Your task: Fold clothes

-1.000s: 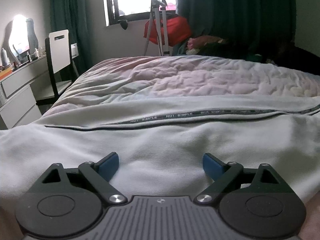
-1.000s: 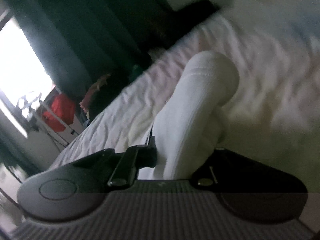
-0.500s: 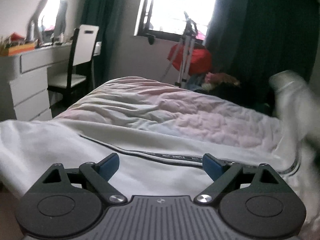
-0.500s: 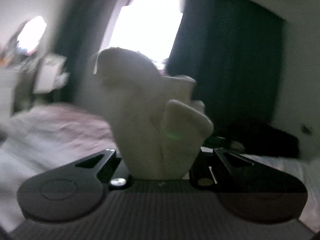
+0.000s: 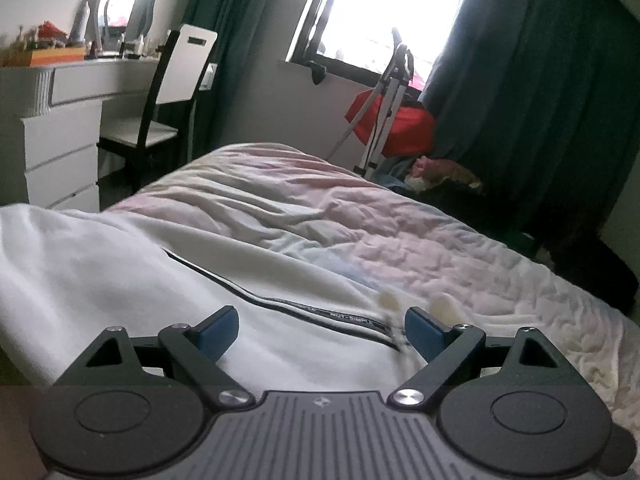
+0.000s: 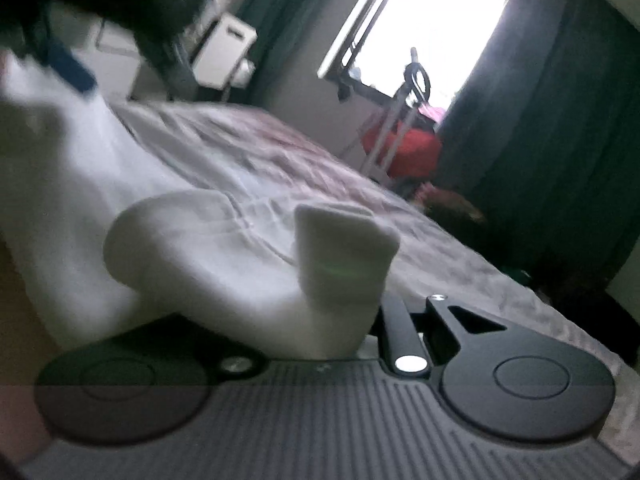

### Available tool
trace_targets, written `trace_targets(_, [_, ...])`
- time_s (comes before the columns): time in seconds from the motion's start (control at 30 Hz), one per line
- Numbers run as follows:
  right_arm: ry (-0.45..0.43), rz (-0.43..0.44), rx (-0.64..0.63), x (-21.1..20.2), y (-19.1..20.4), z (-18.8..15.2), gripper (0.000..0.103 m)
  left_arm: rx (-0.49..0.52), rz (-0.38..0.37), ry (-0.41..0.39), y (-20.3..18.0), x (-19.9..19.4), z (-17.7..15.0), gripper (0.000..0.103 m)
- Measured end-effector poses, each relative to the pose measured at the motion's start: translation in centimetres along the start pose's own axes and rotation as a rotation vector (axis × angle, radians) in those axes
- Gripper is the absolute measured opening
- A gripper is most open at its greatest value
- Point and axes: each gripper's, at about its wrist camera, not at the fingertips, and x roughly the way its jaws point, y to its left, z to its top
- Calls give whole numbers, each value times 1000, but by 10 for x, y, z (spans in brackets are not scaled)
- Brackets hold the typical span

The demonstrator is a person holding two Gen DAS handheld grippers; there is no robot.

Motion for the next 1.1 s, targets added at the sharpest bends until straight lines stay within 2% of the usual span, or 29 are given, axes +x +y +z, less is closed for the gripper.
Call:
trace_targets(0.07, [23,46,-8,13,12,5,17,-4,-7,6,0,1,-1,92])
trace_targets(0.17, [73,60,-12,26,18,7,20,-5,-15,8,2,1,-1,92])
trace_targets(0.27, [102,126,33,28,8,13,29,-7,-26,8,3,-1,0,92])
trace_targets(0.3, [117,161,63,21,3,14,36,-6,-32,7,3,-3,0,92])
trace_targets(0.4, [134,308,226,-1,-16,19,82,-4,-49,7,4,-9,1,92])
trace_targets(0.43, [119,347,285,-13,-21,18,84,-4,-59,5,5,-13,1,92])
trace_targets(0.57, [50,505,523,-32,-56,21,84,23,-103,-2,2,-26,3,92])
trace_targets(0.63, [2,546,640,-39,-75,22,84,40,-134,-6,-2,-32,2,92])
trace_targets(0.73, [-37,546,792,-30,-101,21,84,56,-200,12,-10,-34,-1,91])
trace_targets(0.77, [-34,509,823,-26,-106,20,84,61,-225,28,-14,-32,-3,90])
trace_targets(0.83, [-7,442,881,-14,-117,14,84,74,-271,69,-22,-27,-11,88])
trace_targets(0.97, [108,404,964,34,-128,10,86,126,-339,129,-38,-13,-26,76])
trace_targets(1.1, [209,435,1003,91,-125,14,72,203,-387,161,-54,-2,-40,67])
